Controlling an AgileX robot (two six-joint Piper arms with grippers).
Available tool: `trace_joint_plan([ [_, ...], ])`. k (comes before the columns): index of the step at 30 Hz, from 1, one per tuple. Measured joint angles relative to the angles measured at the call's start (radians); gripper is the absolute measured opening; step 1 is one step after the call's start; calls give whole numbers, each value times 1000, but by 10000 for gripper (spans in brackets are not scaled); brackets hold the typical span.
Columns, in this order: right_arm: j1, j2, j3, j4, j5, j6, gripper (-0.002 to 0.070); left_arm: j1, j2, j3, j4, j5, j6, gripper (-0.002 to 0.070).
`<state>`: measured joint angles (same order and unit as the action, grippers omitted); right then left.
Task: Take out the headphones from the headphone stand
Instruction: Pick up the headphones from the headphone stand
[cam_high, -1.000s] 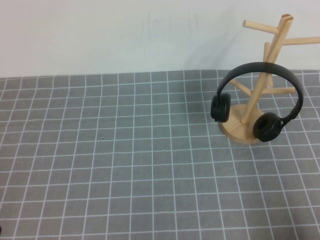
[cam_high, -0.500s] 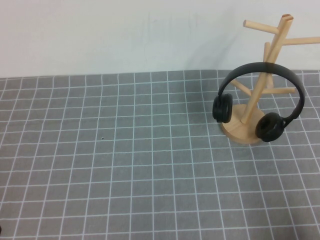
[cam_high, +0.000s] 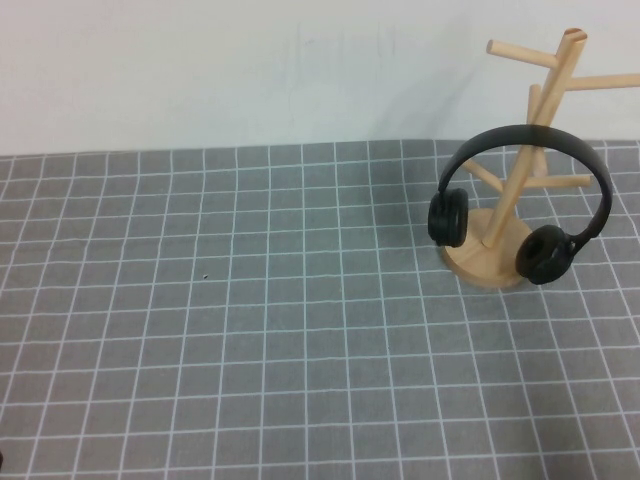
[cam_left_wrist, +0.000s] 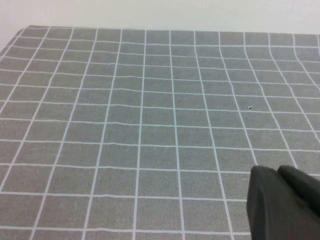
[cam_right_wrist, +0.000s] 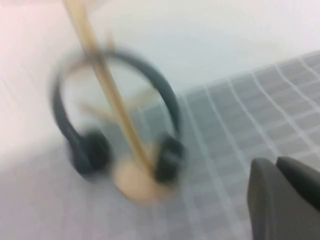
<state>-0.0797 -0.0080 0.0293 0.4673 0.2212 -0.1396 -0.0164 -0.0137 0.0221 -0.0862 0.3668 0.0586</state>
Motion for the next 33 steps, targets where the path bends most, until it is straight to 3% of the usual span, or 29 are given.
trace_joint_plan([
  [7,-5,-30,-12,364,-153,-13,-6,0,0,0,0,0,0,-4],
  [10,-5,-9,-83,370,-13,-49,-1,0,0,0,0,0,0,-4],
  [12,-5,53,-162,331,89,-48,-1,0,0,0,0,0,0,-4],
  [13,0,13,-75,344,64,-26,-8,0,0,0,0,0,0,-4],
  [16,0,124,-206,266,203,-28,-8,0,0,0,0,0,0,-4],
  [21,0,449,-490,30,508,-10,-8,0,0,0,0,0,0,-4],
  [22,-5,672,-668,-115,546,-10,-8,0,0,0,0,0,0,-4],
  [23,-5,731,-713,-155,634,-17,-1,0,0,0,0,0,0,-4],
  [24,-5,786,-756,-186,649,-18,-1,0,0,0,0,0,0,-4],
  [25,0,699,-665,-120,656,-18,-1,0,0,0,0,0,0,-4],
  [28,15,865,-785,-190,674,-12,-8,0,0,0,0,0,0,-4],
  [33,167,1051,-898,-251,592,-46,-8,0,0,0,0,0,0,-4],
])
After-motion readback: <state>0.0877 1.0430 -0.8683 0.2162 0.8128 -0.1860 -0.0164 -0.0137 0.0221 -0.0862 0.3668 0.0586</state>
